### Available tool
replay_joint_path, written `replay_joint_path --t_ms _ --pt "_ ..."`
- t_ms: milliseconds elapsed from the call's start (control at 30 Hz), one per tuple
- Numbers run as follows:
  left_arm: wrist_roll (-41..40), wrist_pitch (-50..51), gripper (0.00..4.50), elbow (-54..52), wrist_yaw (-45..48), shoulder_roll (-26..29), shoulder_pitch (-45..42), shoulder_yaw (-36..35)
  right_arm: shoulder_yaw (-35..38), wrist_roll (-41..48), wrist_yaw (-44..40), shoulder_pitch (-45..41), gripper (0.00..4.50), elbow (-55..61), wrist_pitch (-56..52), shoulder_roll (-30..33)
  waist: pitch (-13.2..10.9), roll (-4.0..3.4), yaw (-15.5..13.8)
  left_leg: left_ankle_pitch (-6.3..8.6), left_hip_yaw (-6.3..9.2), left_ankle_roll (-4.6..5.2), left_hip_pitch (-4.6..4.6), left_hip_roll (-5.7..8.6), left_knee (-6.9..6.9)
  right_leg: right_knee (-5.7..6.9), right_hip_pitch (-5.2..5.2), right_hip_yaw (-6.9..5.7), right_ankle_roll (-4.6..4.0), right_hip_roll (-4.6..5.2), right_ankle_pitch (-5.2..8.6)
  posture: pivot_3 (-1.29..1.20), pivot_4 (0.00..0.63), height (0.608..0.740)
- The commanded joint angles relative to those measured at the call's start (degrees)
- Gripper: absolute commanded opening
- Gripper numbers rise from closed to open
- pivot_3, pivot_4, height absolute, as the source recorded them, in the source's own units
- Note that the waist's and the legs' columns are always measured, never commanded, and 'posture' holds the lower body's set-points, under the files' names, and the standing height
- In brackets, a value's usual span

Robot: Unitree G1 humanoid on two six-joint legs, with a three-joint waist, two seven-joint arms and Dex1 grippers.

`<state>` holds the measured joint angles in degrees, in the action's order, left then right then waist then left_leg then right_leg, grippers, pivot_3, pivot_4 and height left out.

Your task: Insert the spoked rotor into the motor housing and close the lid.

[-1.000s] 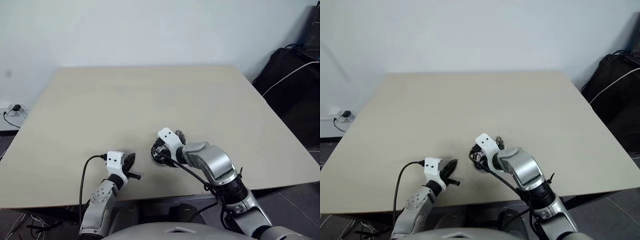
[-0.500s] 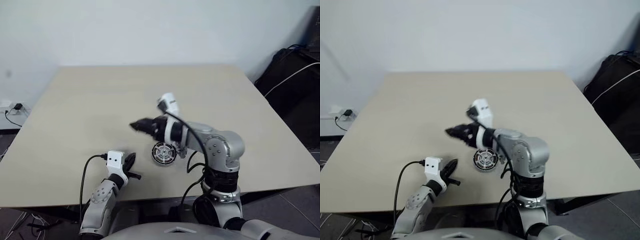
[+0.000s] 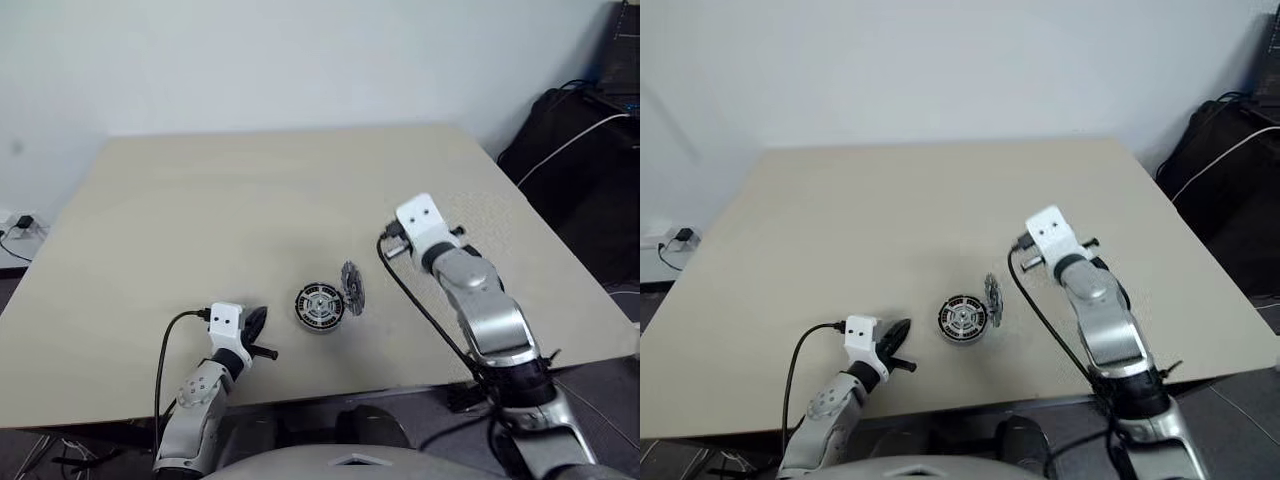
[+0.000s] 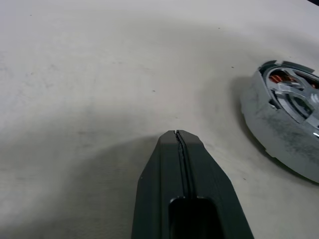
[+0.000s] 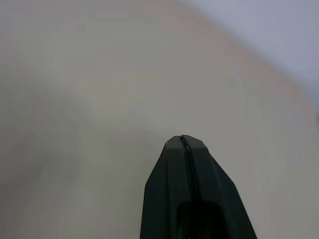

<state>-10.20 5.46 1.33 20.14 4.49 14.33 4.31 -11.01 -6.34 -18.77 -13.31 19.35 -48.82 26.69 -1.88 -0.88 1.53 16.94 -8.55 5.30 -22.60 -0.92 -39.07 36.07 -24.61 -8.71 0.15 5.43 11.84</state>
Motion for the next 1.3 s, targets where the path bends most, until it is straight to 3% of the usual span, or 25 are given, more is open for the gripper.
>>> replay_joint_path --t_ms 33,500,1300 --pt "-0.5 0.2 0.00 -2.2 0.6 0.3 -0.6 0.3 -2.1 2.6 -5.7 0.9 0.03 6.2 -4.1 2.3 0.0 -0.02 -0.1 0.00 0.10 0.01 0.04 -0.01 -0.03 0.00 -0.03 -0.09 -0.01 0.01 0.01 0.00 0.000 0.740" --pt "-0.4 1.8 0.00 -3.3 1.0 1.2 -0.9 0.0 -4.6 15.0 -19.9 -0.6 0.03 9.6 -5.3 5.3 -0.1 0.13 -1.0 0.29 0.24 0.55 -0.08 0.07 -0.33 -0.10 0.07 -0.18 0.08 0.12 -0.07 0.00 0.000 0.740" --pt "-0.4 2.0 0.00 -4.3 -0.1 1.1 -0.1 0.0 -15.2 15.5 -22.8 -6.3 0.03 -9.0 1.5 -2.7 -0.1 0.16 -1.0 0.24 0.25 0.45 -0.08 0.07 -0.39 -0.06 0.10 -0.19 0.08 0.14 -0.10 0.00 0.000 0.740"
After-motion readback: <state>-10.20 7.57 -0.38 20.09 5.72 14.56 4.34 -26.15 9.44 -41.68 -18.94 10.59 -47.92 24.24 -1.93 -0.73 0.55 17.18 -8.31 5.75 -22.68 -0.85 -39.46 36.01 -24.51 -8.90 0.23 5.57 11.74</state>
